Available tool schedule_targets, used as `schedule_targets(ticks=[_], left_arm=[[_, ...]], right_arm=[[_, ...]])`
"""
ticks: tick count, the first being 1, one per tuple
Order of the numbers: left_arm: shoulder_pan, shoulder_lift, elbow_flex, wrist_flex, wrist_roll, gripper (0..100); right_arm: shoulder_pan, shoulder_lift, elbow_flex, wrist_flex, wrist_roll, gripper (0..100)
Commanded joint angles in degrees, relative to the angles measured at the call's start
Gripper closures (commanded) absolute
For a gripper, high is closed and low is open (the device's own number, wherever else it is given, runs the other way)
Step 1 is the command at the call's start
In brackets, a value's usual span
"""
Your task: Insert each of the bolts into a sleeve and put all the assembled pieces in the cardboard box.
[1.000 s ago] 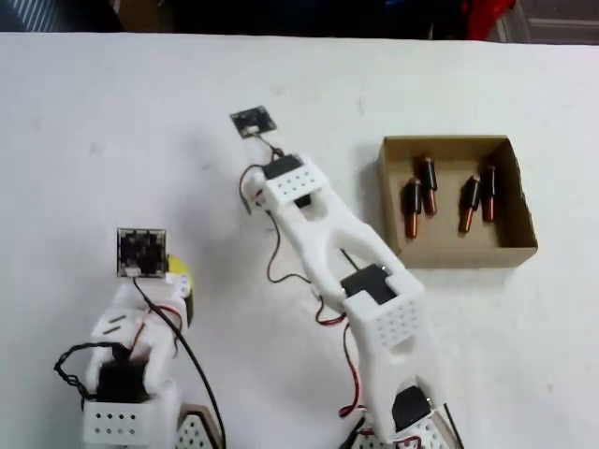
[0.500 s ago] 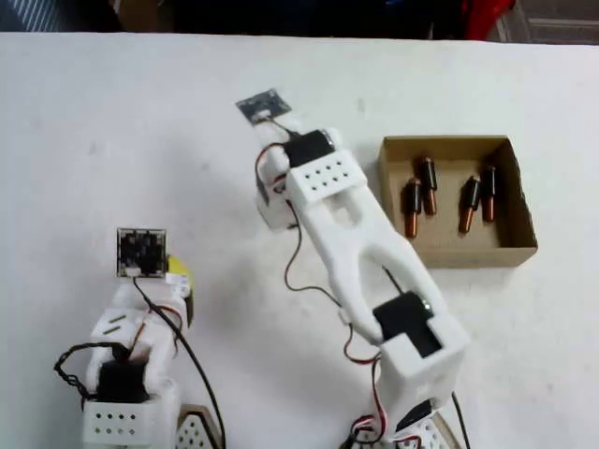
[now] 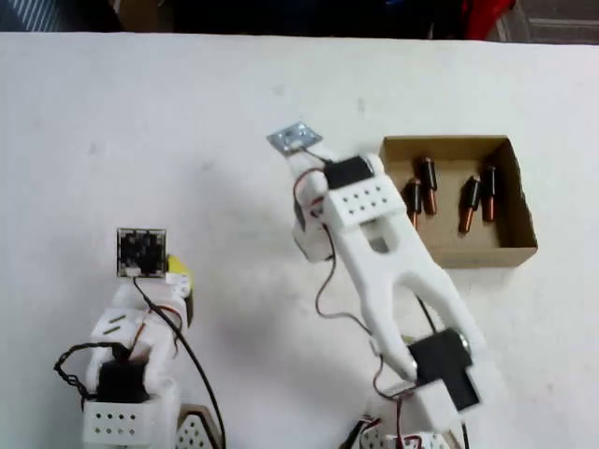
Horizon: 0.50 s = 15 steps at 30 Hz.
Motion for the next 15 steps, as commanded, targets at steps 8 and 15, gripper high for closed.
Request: schedule_targets(ticks=[8,15], left_arm=[[-0.5,-0.5,0.0,1.1,-0.7,98],[-0.5,-0.5,0.0,1.1,-0.7,98]], right_arm=[[0.7,-18.9,20.6,-12.9,1.0,96.5],[0.7,-21.7,30.7,-22.5,1.1,96.4]])
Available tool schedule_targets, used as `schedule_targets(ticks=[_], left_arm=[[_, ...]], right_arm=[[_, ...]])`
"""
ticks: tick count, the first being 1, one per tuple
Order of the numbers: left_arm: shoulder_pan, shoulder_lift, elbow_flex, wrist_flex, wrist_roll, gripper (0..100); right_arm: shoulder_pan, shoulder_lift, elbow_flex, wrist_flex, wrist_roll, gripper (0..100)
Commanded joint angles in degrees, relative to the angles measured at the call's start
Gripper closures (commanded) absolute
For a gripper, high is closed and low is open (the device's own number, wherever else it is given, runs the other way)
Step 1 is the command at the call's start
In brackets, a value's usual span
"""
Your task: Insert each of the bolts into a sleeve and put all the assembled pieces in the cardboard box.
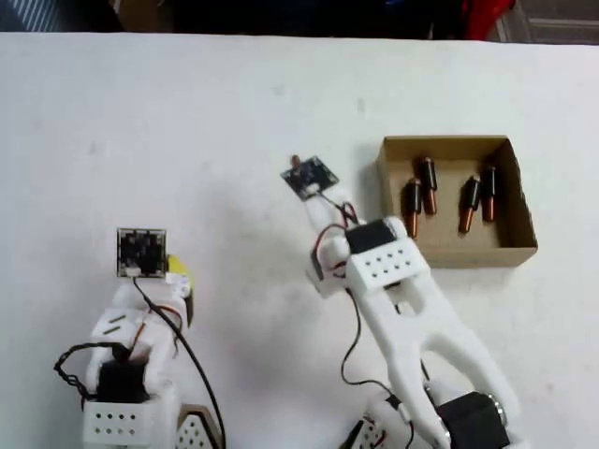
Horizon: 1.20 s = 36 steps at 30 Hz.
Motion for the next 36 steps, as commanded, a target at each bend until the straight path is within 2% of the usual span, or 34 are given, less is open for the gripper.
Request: schedule_targets(ticks=[1,15,18,21,25,36], left_arm=[[-0.5,-0.5,0.0,1.1,-0.7,98],[-0.5,-0.5,0.0,1.1,-0.7,98],[-0.5,-0.5,0.0,1.1,-0.7,98],[-0.5,-0.5,0.0,1.1,-0.7,98],[-0.5,-0.5,0.0,1.1,-0.7,98],[-0.5,-0.5,0.0,1.1,-0.7,98]], right_arm=[[0.7,-2.5,2.6,-4.4,0.7,96.4],[0.7,-2.5,15.7,-17.6,0.7,96.3],[0.7,-2.5,16.4,-17.5,0.7,95.9],[0.6,-2.5,16.9,-17.3,0.8,90.1],[0.6,-2.6,16.9,-17.2,6.7,83.1],[0.4,-2.9,16.3,-17.5,8.4,82.9]])
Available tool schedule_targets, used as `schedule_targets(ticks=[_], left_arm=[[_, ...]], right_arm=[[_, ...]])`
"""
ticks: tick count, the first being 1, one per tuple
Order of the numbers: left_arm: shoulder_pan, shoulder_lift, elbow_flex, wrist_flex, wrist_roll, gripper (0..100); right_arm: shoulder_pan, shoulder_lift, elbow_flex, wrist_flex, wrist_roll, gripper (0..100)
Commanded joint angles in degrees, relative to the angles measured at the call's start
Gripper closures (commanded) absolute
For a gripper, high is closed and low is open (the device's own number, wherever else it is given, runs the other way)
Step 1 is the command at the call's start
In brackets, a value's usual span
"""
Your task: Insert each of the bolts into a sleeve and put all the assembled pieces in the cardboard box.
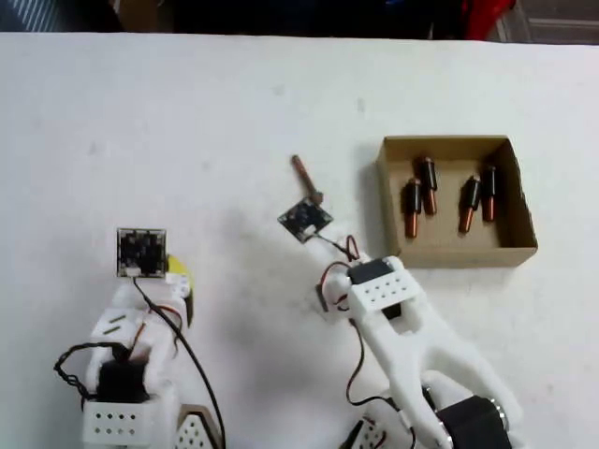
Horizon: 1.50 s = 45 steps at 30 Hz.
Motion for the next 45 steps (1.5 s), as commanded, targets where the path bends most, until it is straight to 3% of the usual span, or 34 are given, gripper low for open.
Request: schedule_targets(ticks=[1,12,22,39,45], left_arm=[[-0.5,-0.5,0.0,1.1,-0.7,98],[-0.5,-0.5,0.0,1.1,-0.7,98],[-0.5,-0.5,0.0,1.1,-0.7,98],[-0.5,-0.5,0.0,1.1,-0.7,98],[-0.4,-0.5,0.0,1.1,-0.7,98]], right_arm=[[0.7,-1.9,-1.3,-0.4,0.7,82.9],[7.5,-2.0,-8.7,0.2,0.7,82.7],[7.2,-2.9,-9.5,0.1,0.7,82.6],[7.4,-40.4,-9.1,17.4,0.8,83.0],[7.3,-40.9,-9.4,18.9,3.7,98.5]])
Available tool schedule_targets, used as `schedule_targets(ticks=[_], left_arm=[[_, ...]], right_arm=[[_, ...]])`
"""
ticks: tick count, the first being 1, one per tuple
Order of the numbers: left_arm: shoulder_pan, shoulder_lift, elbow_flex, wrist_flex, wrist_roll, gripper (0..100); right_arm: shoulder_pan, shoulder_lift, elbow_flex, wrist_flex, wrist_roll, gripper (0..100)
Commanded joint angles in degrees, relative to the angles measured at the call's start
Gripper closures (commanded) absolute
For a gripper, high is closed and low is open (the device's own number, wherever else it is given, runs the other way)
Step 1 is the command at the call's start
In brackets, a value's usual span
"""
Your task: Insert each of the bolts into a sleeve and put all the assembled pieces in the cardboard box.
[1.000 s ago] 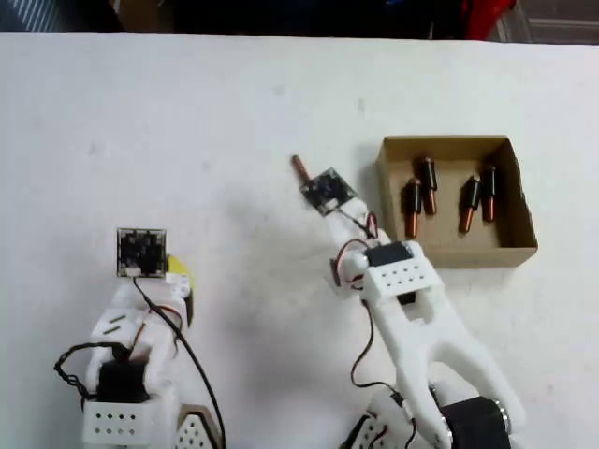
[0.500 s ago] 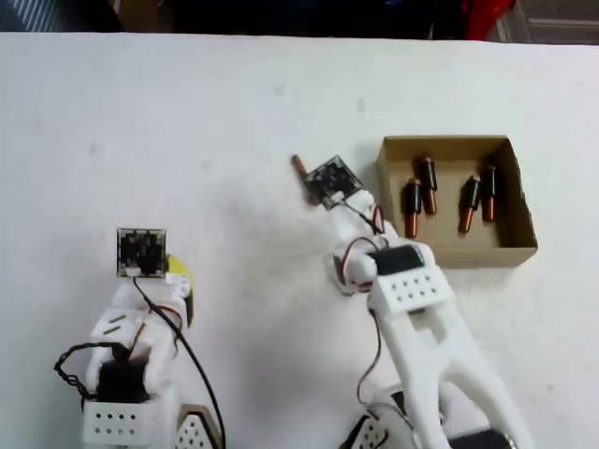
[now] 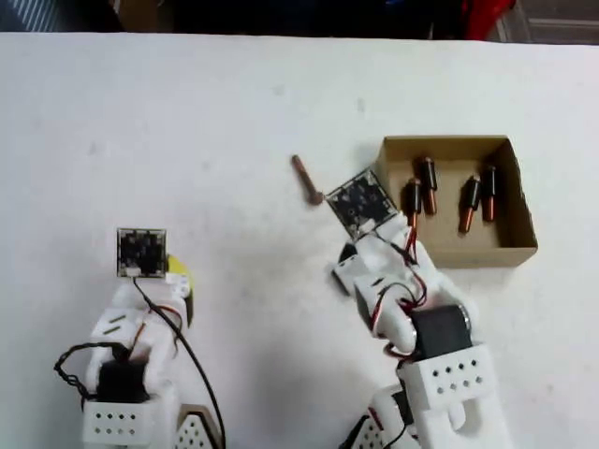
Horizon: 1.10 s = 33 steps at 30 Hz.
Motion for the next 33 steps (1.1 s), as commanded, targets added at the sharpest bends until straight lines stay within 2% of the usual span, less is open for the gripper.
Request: schedule_targets(ticks=[1,8,15,24,33], left_arm=[[-0.4,-0.5,0.0,1.1,-0.7,98],[-0.4,-0.5,0.0,1.1,-0.7,98],[-0.4,-0.5,0.0,1.1,-0.7,98],[-0.4,-0.5,0.0,1.1,-0.7,98],[-0.4,-0.5,0.0,1.1,-0.7,98]], right_arm=[[0.1,0.3,-2.7,0.2,3.3,98.1],[0.2,6.2,-2.7,0.0,4.0,85.8],[0.5,15.8,-5.6,0.1,4.0,94.0],[0.1,26.3,-6.4,-0.1,4.1,87.5],[-1.0,34.0,-6.5,-3.7,4.2,87.5]])
